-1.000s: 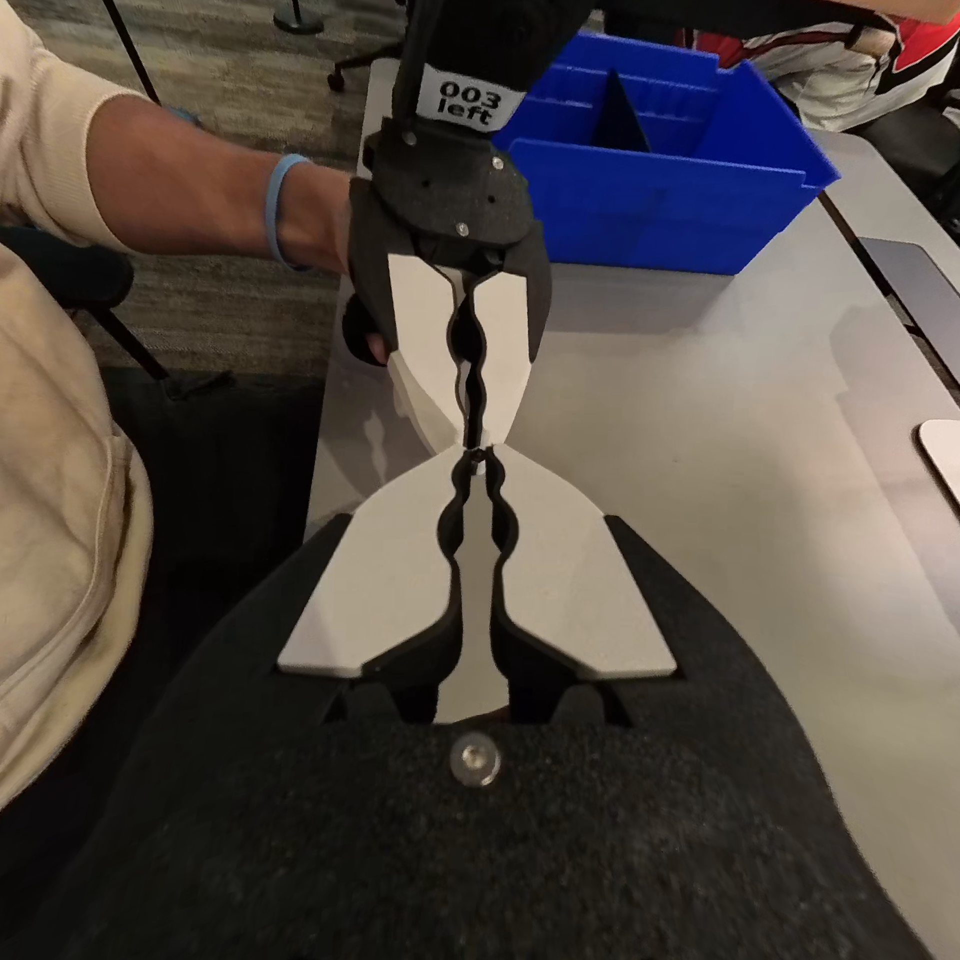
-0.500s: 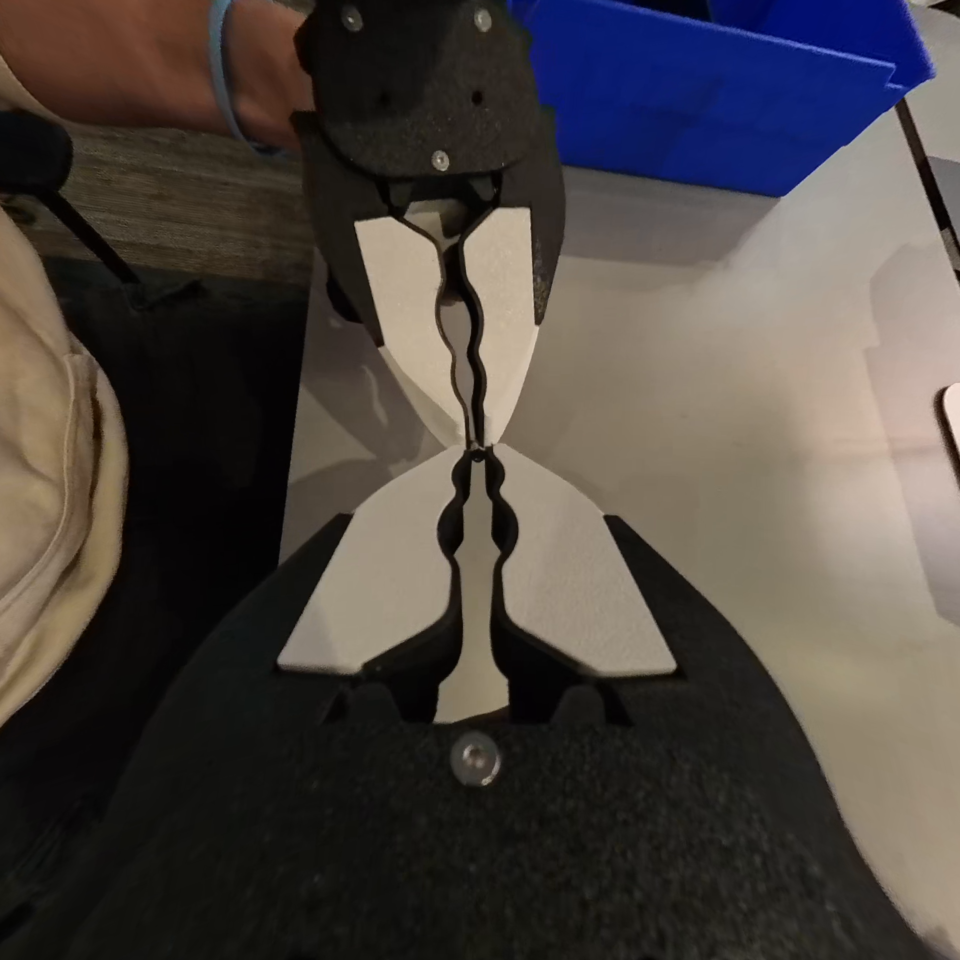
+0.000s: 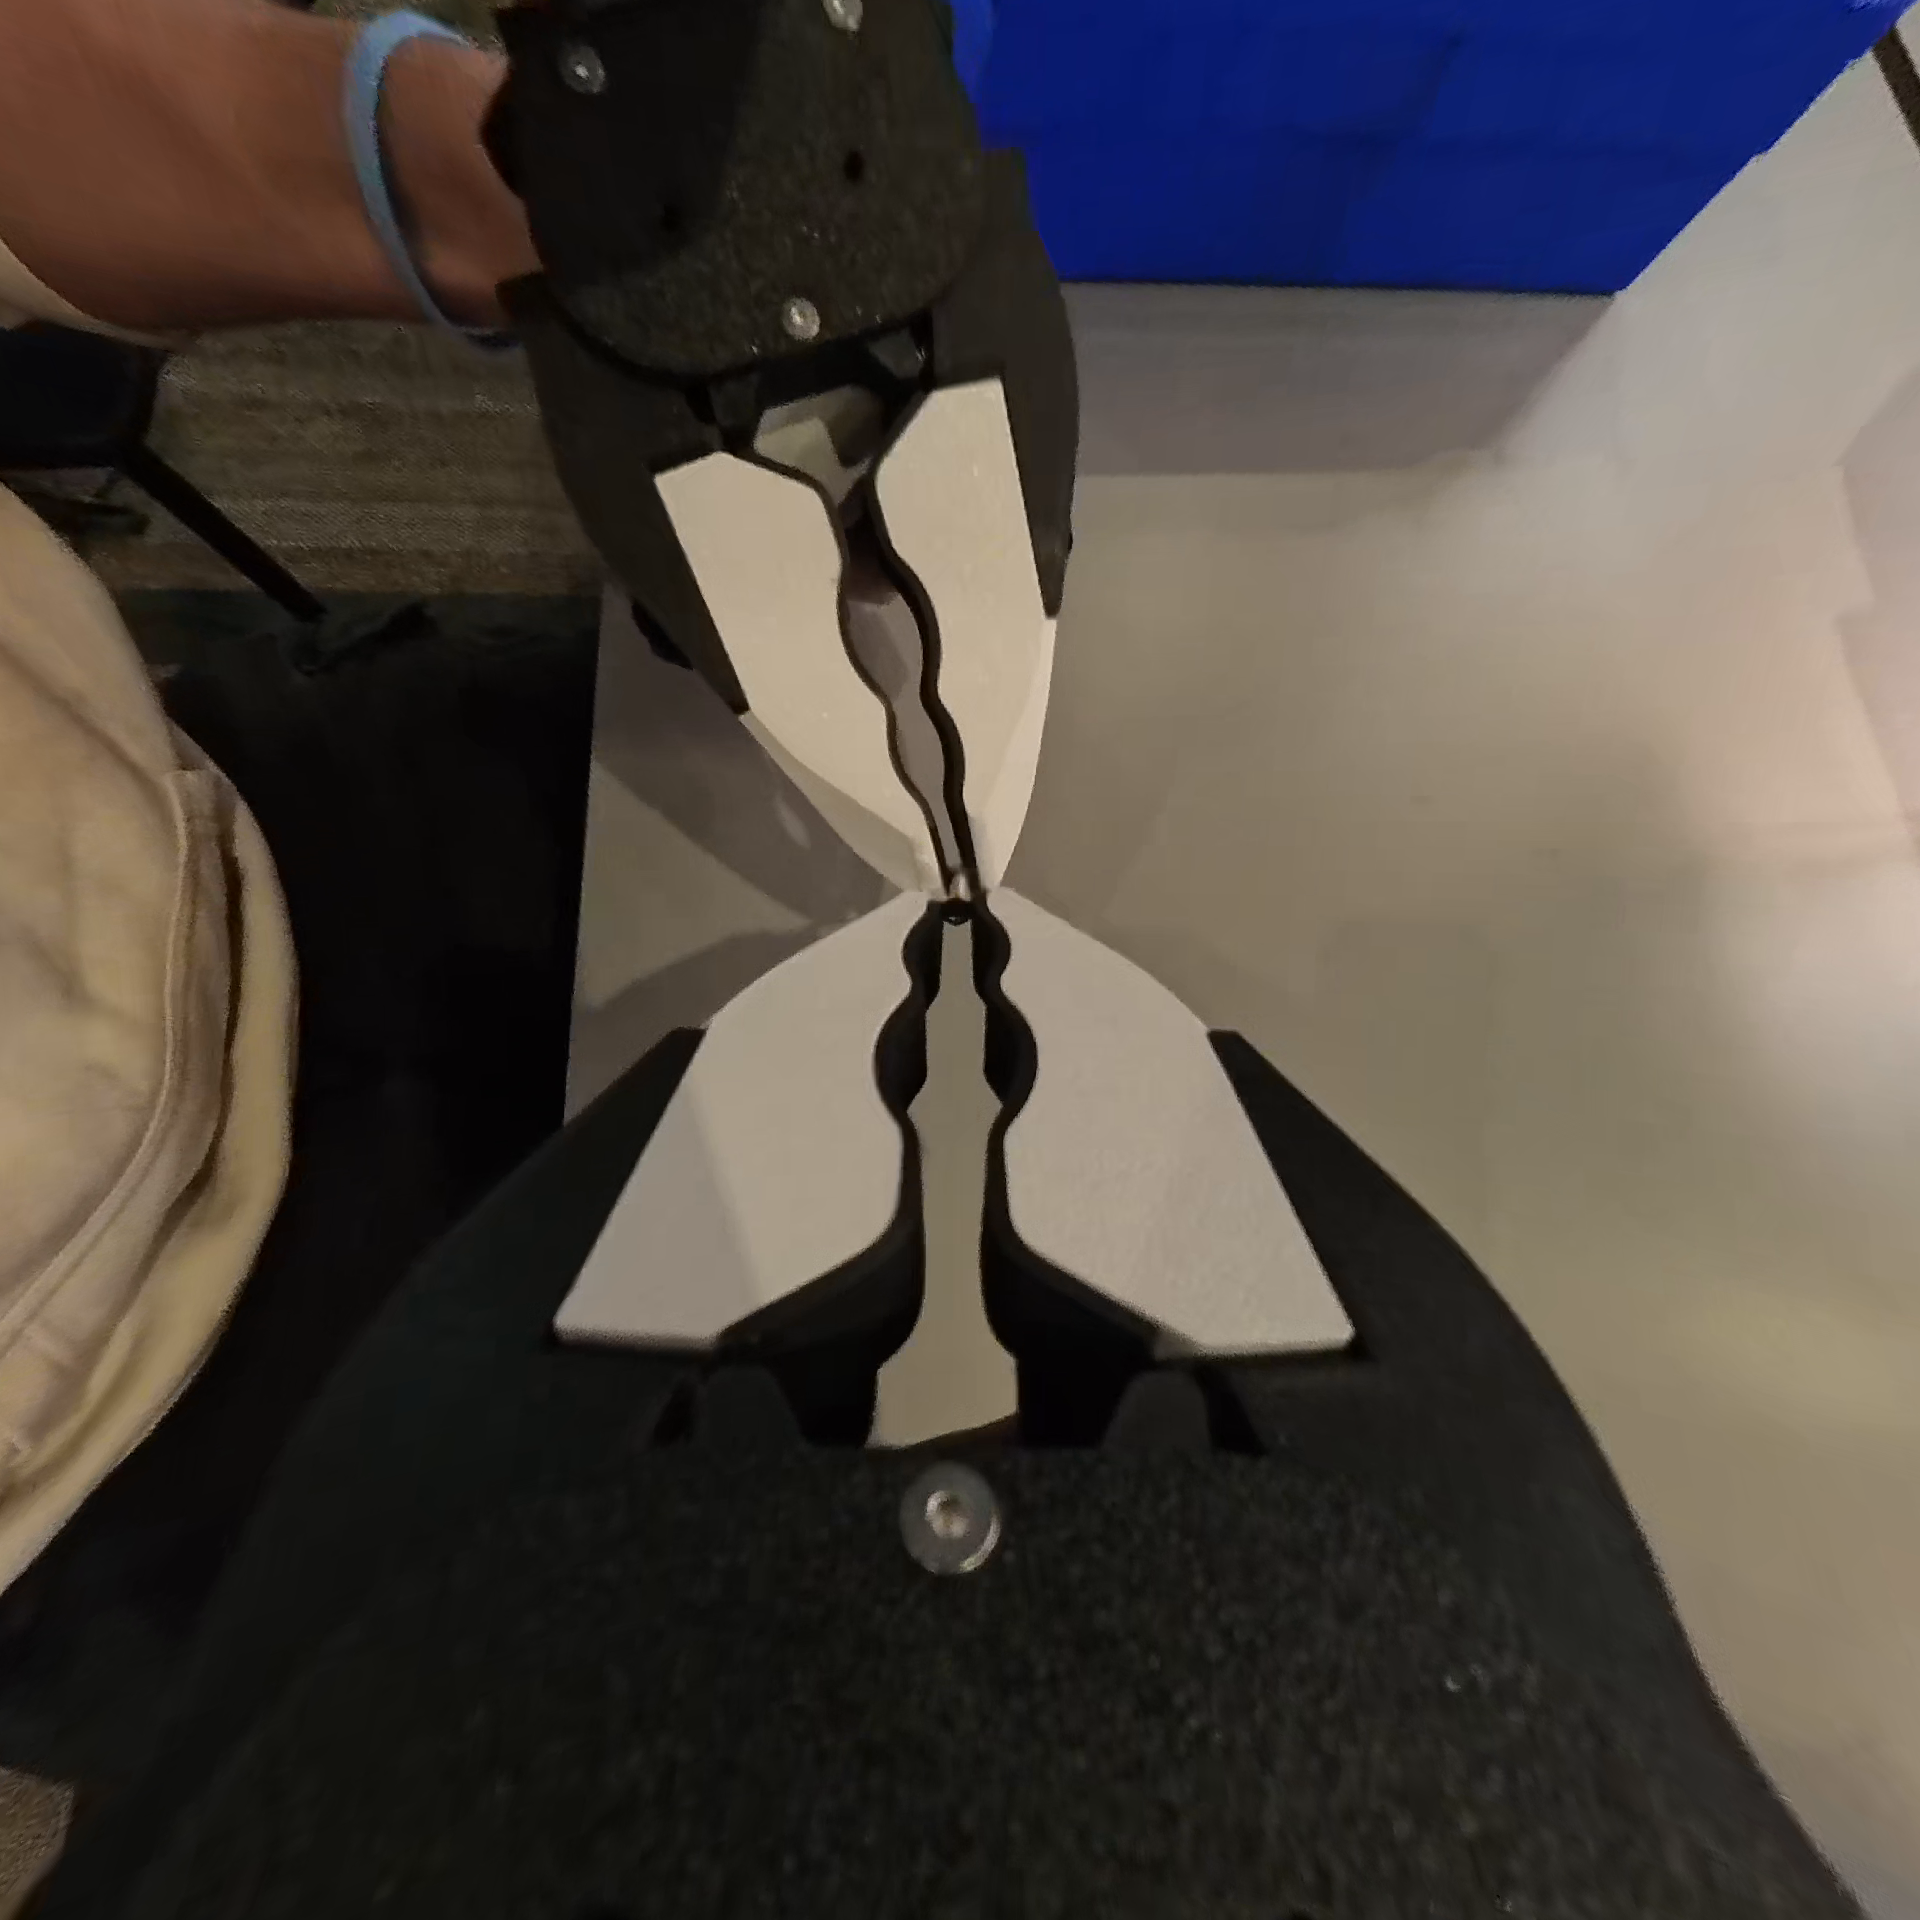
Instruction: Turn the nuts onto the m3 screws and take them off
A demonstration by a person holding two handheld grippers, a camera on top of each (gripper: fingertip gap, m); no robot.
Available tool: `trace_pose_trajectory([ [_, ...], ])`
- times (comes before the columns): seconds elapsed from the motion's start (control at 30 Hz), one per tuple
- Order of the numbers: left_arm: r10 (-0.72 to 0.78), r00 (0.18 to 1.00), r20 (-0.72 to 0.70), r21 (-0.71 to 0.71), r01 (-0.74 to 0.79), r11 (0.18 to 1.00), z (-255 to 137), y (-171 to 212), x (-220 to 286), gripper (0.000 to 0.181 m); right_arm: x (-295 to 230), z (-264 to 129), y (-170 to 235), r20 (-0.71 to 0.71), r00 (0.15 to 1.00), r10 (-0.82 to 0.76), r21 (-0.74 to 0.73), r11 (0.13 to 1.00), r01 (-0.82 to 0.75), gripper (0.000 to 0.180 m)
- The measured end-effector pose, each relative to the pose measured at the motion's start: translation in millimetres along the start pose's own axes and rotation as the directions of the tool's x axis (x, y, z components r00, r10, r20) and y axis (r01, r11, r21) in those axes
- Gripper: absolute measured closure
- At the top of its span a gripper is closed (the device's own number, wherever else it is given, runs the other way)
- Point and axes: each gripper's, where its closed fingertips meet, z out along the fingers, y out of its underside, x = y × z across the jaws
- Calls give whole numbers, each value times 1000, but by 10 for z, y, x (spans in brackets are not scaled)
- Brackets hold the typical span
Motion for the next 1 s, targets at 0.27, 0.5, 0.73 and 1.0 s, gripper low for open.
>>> trace_pose_trajectory([
  [0.27, -34, 996, 83, 49, 30, 998, -25, -33, -163, 177, 174, 19, -51, 43, 999, -19, -89, 996, 23, 175],
  [0.5, -31, 941, 338, 63, 10, 998, -70, -62, -471, 177, 432, 61, -111, -10, 989, 144, -77, 986, -145, 175],
  [0.73, 48, 866, 499, 24, -69, 997, -101, -86, -576, 177, 482, 62, -203, -23, 947, 321, 13, 947, -321, 177],
  [1.0, 25, 865, 502, 44, -54, 998, -110, -89, -569, 177, 468, 57, -259, -47, 936, 349, 45, 937, -347, 179],
])
